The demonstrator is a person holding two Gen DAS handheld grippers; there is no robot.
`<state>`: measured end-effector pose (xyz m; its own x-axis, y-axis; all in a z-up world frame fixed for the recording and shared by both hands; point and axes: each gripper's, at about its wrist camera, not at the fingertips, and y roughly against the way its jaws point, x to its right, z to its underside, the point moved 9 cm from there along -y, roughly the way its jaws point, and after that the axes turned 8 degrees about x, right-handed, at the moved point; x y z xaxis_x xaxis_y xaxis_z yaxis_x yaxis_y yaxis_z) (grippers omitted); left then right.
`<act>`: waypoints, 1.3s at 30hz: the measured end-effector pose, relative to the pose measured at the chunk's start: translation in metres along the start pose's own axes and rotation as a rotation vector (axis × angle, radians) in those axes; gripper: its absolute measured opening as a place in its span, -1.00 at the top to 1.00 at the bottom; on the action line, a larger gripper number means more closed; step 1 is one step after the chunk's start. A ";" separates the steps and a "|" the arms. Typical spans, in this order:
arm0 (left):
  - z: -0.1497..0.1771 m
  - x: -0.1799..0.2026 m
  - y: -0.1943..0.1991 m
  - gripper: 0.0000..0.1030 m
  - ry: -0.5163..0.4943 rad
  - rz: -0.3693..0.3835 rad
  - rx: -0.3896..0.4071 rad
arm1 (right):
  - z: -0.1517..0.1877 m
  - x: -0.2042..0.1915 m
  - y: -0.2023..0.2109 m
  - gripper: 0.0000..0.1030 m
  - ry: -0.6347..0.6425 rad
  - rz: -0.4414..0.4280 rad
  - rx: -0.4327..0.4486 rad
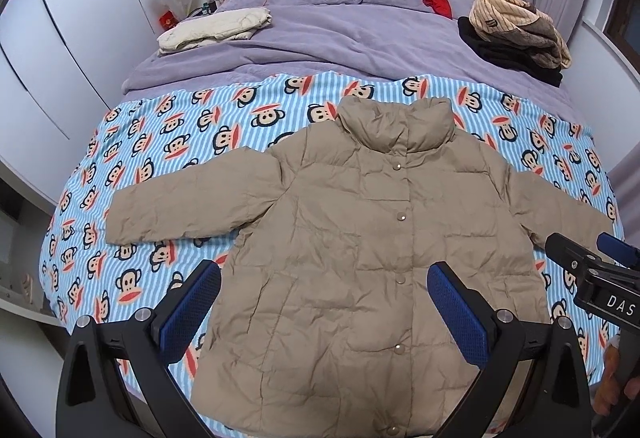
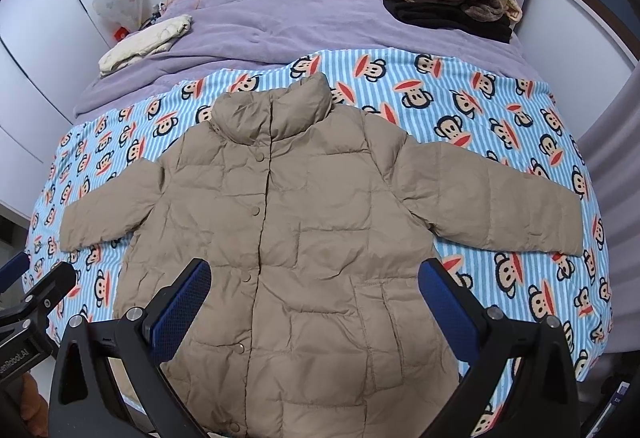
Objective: Fold large clothes
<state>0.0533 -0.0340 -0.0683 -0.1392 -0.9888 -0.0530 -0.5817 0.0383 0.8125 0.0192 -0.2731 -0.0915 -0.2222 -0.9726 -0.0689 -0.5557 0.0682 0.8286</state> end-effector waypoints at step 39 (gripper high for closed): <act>0.011 -0.002 0.005 -1.00 0.015 0.001 -0.008 | 0.000 0.006 0.005 -1.00 0.001 0.018 -0.004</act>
<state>0.0422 -0.0301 -0.0702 -0.1272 -0.9909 -0.0434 -0.5753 0.0381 0.8170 0.0150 -0.2784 -0.0883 -0.2312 -0.9715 -0.0533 -0.5480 0.0847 0.8322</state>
